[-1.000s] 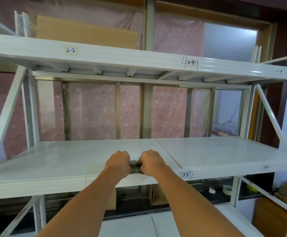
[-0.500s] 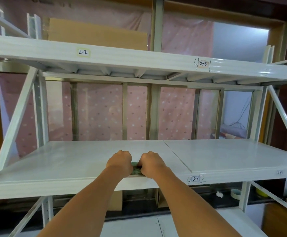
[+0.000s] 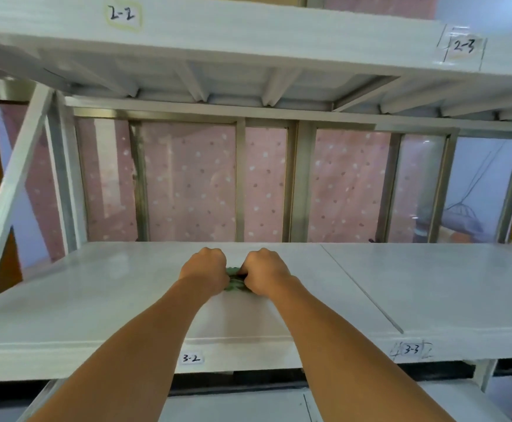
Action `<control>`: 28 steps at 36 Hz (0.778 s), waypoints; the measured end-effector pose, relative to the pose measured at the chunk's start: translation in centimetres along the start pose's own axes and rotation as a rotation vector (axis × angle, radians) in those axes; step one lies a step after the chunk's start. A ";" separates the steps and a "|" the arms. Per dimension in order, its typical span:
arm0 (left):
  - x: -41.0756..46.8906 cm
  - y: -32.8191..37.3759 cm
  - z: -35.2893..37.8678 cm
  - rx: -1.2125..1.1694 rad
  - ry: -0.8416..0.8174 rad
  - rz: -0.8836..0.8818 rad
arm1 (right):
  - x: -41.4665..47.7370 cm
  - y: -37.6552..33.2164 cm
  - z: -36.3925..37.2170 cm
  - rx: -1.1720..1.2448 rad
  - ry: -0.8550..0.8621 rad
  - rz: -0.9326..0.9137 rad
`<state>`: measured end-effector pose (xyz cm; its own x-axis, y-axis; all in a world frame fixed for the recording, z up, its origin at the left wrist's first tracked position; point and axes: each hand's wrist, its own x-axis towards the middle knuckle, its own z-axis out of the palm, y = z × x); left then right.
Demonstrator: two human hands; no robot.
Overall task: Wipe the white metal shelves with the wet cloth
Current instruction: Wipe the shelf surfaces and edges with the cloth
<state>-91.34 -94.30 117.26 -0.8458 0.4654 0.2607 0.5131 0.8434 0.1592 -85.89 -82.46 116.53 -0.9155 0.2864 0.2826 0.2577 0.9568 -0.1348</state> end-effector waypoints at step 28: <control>15.7 -1.6 4.0 -0.019 0.029 -0.051 | 16.8 2.4 4.5 0.018 -0.031 -0.023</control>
<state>-106.02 -87.33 117.32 -0.8664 0.4139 0.2795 0.4727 0.8602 0.1912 -102.06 -75.54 116.71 -0.9303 0.2627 0.2562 0.2313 0.9618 -0.1461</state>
